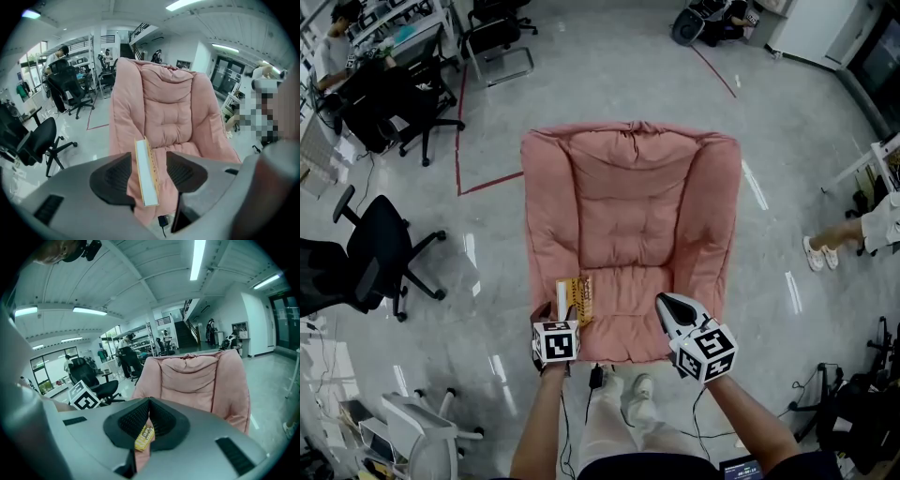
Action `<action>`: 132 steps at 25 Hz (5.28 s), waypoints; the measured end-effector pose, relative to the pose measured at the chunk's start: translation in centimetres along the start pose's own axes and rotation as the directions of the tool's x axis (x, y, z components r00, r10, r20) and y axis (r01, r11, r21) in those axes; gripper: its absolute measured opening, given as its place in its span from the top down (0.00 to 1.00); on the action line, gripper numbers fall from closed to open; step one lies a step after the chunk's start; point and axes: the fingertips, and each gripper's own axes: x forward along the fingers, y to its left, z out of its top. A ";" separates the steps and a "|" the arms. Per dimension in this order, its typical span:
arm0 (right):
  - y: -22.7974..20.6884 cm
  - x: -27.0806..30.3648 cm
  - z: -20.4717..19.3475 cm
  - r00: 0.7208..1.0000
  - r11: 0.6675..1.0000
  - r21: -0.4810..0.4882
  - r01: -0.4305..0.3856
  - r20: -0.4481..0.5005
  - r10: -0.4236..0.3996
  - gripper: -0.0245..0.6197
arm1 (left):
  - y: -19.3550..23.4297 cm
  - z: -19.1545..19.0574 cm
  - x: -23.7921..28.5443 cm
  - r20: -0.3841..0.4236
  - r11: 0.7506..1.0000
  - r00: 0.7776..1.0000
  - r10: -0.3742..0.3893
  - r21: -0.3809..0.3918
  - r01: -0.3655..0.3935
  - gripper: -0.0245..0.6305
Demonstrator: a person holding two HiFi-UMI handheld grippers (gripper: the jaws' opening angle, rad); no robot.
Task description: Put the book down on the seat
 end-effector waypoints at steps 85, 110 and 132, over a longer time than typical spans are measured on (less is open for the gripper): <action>8.7 -24.8 10.2 0.918 0.978 -0.209 0.011 0.391 0.073 0.93 | -19.2 6.7 -38.9 0.677 0.955 0.678 -0.287 0.258 0.147 0.96; 21.9 -32.7 6.8 0.891 0.969 -0.239 0.061 0.451 0.055 0.93 | -17.4 -2.2 -50.1 0.718 0.928 0.593 -0.365 0.332 0.169 0.96; 29.3 -35.6 4.9 0.891 0.957 -0.275 0.090 0.451 0.046 0.93 | -15.5 -6.8 -54.8 0.733 0.918 0.554 -0.394 0.344 0.197 0.96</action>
